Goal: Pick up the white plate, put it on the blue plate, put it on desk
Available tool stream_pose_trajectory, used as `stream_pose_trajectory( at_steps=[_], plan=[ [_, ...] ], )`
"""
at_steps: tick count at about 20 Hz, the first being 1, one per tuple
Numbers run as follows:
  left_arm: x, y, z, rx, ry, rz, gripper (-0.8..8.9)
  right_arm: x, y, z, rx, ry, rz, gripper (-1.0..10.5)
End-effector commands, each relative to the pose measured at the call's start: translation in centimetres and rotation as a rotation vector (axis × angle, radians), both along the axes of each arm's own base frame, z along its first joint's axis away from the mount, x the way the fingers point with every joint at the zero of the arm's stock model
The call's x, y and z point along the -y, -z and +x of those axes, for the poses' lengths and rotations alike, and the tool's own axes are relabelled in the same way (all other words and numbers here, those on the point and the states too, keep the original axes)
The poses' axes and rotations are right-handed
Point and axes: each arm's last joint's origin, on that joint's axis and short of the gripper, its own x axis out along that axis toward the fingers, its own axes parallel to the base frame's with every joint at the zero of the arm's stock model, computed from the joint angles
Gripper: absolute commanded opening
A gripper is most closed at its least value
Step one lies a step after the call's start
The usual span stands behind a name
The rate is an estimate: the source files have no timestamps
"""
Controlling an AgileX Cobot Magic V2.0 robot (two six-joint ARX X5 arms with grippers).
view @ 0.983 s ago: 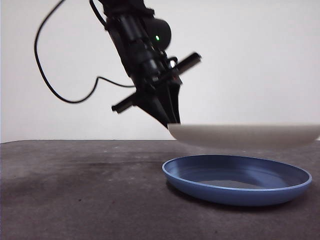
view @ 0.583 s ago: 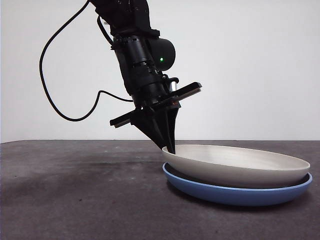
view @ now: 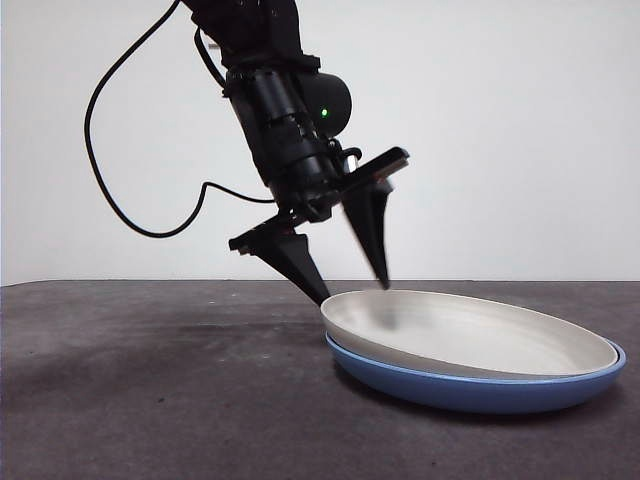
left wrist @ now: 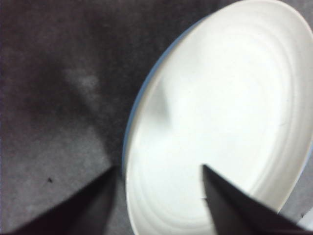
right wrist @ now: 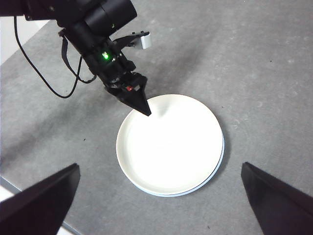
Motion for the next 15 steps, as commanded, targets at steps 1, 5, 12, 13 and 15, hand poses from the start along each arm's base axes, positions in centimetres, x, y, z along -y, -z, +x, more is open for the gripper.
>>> stream_pose_trajectory(
  at_steps=[1, 5, 12, 13, 15],
  plan=[
    [0.7, -1.5, 0.5, 0.027, 0.02, -0.029, 4.55, 0.0, -0.6, -0.2, 0.027, -0.009, -0.001, 5.9],
    [0.3, -6.0, 0.3, 0.093, 0.073, 0.019, 4.72, 0.0, -0.6, -0.2, 0.027, -0.009, -0.001, 5.9],
    [-2.1, -14.8, -3.7, 0.201, 0.16, 0.017, 4.82, 0.0, -0.5, -0.1, 0.017, 0.001, 0.008, 5.9],
    [-2.8, -16.5, -4.8, 0.242, 0.165, -0.007, 5.19, 0.0, -0.5, -0.1, 0.01, 0.008, 0.013, 5.9],
    [-4.6, -19.8, -7.2, 0.323, 0.165, -0.048, 6.0, 0.0, -0.4, 0.0, 0.001, 0.023, 0.019, 5.9]
  ],
)
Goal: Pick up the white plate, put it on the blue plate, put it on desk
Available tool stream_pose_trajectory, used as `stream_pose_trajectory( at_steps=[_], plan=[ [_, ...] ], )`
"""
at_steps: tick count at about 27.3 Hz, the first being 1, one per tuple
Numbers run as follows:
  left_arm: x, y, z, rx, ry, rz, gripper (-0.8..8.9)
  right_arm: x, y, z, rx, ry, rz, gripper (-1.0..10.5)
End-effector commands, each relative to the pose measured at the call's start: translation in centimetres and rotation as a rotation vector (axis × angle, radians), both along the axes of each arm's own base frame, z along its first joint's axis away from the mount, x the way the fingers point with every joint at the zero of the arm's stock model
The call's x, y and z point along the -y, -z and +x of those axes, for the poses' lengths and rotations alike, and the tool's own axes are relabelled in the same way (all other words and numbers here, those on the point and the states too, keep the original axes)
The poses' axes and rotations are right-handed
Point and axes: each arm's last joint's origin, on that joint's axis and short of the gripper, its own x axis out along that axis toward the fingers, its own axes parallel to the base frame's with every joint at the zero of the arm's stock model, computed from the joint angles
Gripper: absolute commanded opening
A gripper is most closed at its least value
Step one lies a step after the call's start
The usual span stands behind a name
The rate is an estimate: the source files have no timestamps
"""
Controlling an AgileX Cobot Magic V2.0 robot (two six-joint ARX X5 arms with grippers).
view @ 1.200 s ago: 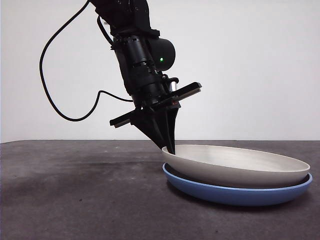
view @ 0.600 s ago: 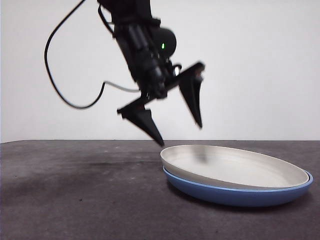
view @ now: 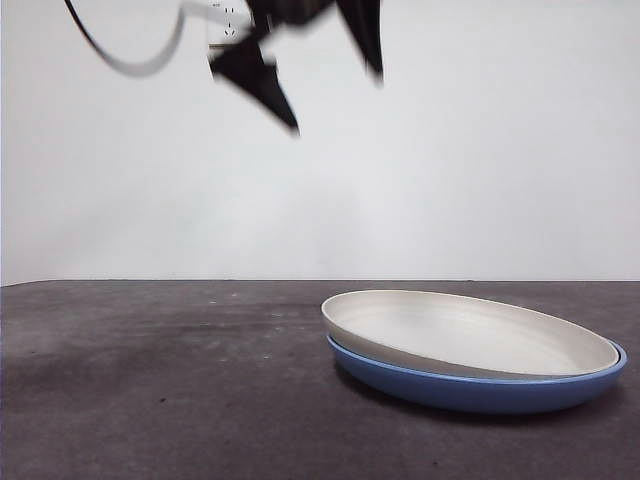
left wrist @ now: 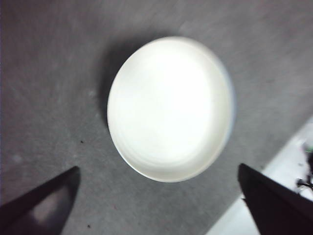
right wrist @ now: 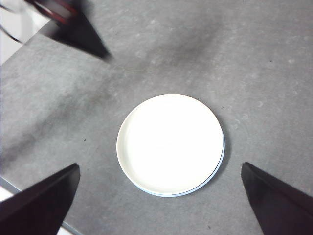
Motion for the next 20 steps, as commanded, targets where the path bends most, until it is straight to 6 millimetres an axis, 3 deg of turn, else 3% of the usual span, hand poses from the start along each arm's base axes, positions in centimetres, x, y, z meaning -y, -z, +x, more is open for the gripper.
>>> stream_pose_trajectory(
  at_steps=[1, 5, 8, 12, 15, 20],
  plan=[
    [-2.3, -4.1, -3.6, 0.086, 0.039, -0.038, 6.13, 0.0, -0.4, 0.1, -0.003, 0.034, 0.012, 5.9],
    [-7.2, -7.9, -9.6, 0.204, 0.067, -0.094, 6.18, -0.1, 0.0, 1.4, -0.086, 0.062, 0.031, 5.9],
    [-10.6, -8.8, -14.1, 0.268, 0.092, -0.119, 6.18, -0.4, 0.8, 3.3, -0.214, 0.066, 0.022, 5.9],
    [-13.7, -7.5, -18.3, 0.319, 0.091, -0.153, 6.18, -1.1, 3.0, 7.0, -0.349, 0.017, 0.036, 5.9],
    [-15.4, -5.4, -20.6, 0.344, 0.091, -0.168, 6.18, -1.6, 6.3, 10.0, -0.426, 0.007, 0.044, 5.9],
    [-16.8, -3.4, -22.5, 0.373, 0.088, -0.191, 6.18, -2.0, 9.8, 12.9, -0.516, 0.018, 0.025, 5.9]
  ],
)
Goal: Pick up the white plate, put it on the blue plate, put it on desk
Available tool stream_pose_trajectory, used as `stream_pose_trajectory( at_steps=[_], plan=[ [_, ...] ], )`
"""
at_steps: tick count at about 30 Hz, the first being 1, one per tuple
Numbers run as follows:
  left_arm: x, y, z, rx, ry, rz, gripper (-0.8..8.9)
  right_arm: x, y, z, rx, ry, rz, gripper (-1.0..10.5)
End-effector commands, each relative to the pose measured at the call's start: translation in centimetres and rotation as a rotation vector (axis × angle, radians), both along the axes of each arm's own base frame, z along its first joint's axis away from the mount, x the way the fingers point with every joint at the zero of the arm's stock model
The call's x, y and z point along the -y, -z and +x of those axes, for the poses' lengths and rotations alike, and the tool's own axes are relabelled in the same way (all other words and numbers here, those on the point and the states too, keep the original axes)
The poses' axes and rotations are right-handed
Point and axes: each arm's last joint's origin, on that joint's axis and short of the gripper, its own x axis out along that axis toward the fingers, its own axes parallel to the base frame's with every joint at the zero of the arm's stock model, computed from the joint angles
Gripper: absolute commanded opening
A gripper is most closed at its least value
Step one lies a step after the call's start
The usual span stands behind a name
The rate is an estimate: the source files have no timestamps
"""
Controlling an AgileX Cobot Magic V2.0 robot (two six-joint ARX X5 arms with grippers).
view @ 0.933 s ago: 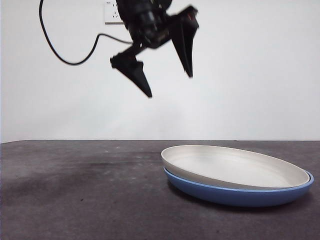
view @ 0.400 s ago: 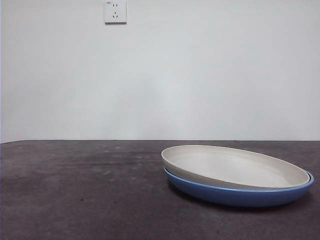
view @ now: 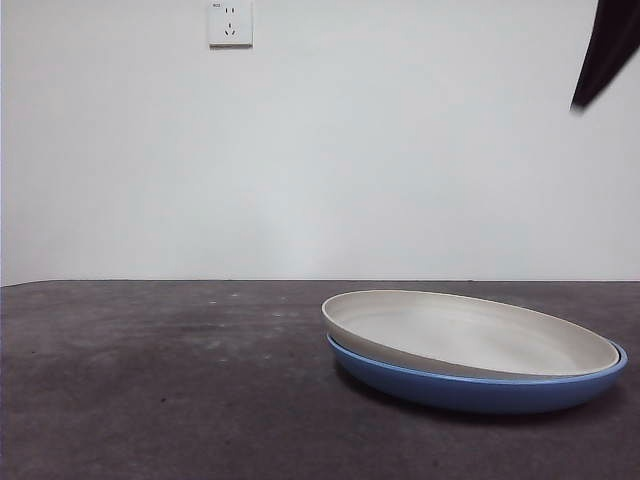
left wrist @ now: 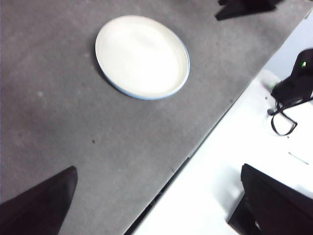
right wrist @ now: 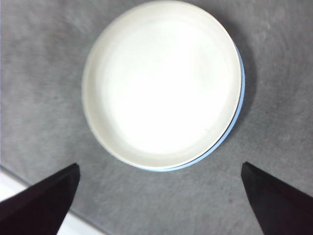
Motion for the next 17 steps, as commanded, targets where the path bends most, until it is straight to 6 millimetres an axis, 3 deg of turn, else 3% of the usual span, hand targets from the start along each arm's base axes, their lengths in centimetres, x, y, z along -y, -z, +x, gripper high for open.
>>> stream_pose_trajectory(
  at_steps=[1, 13, 17],
  plan=[
    [-0.7, 0.6, -0.9, 0.052, 0.011, -0.024, 6.18, -0.3, 1.4, 2.0, -0.027, 0.001, -0.002, 5.9],
    [-1.8, 5.6, -2.5, 0.047, -0.031, -0.073, 6.18, -1.0, 6.5, 7.8, -0.077, 0.007, -0.032, 5.9],
    [-1.7, 6.2, -2.3, 0.045, -0.042, -0.088, 6.18, -1.2, 8.5, 9.0, -0.118, -0.011, -0.04, 5.9]
  ],
)
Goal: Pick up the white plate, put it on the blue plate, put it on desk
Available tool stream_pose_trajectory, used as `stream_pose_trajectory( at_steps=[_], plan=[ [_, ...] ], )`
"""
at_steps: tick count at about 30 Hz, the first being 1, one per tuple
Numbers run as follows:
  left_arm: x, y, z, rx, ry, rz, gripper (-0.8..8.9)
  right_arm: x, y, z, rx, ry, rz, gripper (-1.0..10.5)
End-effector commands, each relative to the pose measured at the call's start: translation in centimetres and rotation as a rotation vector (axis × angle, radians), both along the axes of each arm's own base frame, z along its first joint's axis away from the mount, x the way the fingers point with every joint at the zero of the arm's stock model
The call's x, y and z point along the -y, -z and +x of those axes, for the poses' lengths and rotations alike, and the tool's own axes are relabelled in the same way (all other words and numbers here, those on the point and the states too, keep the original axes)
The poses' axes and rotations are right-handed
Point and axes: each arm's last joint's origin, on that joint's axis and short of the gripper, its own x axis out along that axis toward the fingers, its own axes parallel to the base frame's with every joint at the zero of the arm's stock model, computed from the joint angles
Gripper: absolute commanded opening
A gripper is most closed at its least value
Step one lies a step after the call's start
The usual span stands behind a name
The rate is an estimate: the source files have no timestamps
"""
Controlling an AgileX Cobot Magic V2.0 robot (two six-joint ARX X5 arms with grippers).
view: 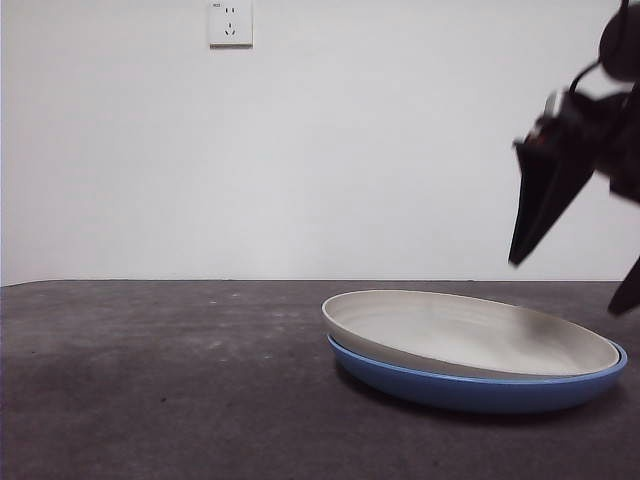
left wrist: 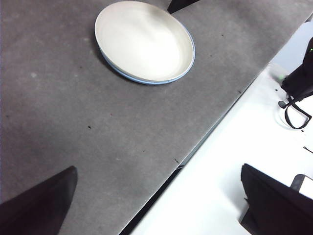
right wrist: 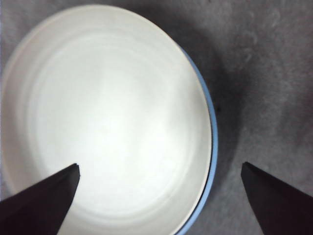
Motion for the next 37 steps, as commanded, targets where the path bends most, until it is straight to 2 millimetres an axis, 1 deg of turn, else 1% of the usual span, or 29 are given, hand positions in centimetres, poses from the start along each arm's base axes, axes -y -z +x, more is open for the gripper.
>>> stream_pose_trajectory(
  at_steps=[1, 5, 9, 12, 13, 15, 17, 21, 24, 26, 31, 34, 37],
  plan=[
    [0.1, -0.3, 0.1, 0.014, -0.011, -0.026, 6.18, -0.1, 1.1, 0.8, -0.014, -0.023, -0.007, 5.9],
    [0.2, -0.5, 0.2, 0.029, -0.011, -0.038, 6.18, -0.2, 2.2, 1.5, -0.024, -0.024, -0.008, 5.9],
    [0.3, -0.6, 0.3, 0.042, -0.011, -0.048, 6.18, -0.3, 3.0, 1.9, -0.046, -0.028, -0.006, 5.1],
    [0.3, -0.7, 0.4, 0.05, -0.011, -0.053, 6.18, -0.4, 3.4, 2.0, -0.059, -0.034, 0.005, 4.8],
    [0.3, -0.7, 0.4, 0.051, -0.011, -0.053, 6.18, -0.3, 3.5, 2.1, -0.061, -0.033, 0.003, 4.5],
    [0.3, -0.7, 0.4, 0.05, -0.011, -0.053, 6.18, -0.3, 3.6, 2.1, -0.06, -0.032, 0.002, 3.4],
    [0.3, -0.7, 0.4, 0.05, -0.011, -0.053, 6.18, -0.3, 3.7, 2.2, -0.066, -0.029, 0.002, 2.0],
    [0.3, -0.7, 0.4, 0.05, -0.011, -0.053, 6.18, -0.3, 4.2, 2.2, -0.091, -0.022, -0.006, 1.5],
    [0.3, -0.7, 0.4, 0.05, -0.011, -0.053, 6.18, -0.2, 4.5, 2.2, -0.109, -0.003, -0.039, 0.3],
    [0.3, -0.7, 0.4, 0.048, -0.011, -0.052, 6.18, -0.1, 4.6, 2.3, -0.11, 0.022, -0.073, 0.1],
    [0.3, -0.7, 0.4, 0.048, -0.011, -0.051, 6.18, 0.0, 4.1, 2.3, -0.106, 0.033, -0.065, 0.1],
    [0.3, -0.7, 0.4, 0.051, -0.009, -0.05, 6.18, -0.1, 2.9, 2.4, -0.097, 0.035, -0.061, 0.1],
    [0.3, -0.7, 0.4, 0.057, -0.003, -0.047, 6.18, -0.4, 1.1, 2.5, -0.079, 0.037, -0.054, 0.1]
  ],
)
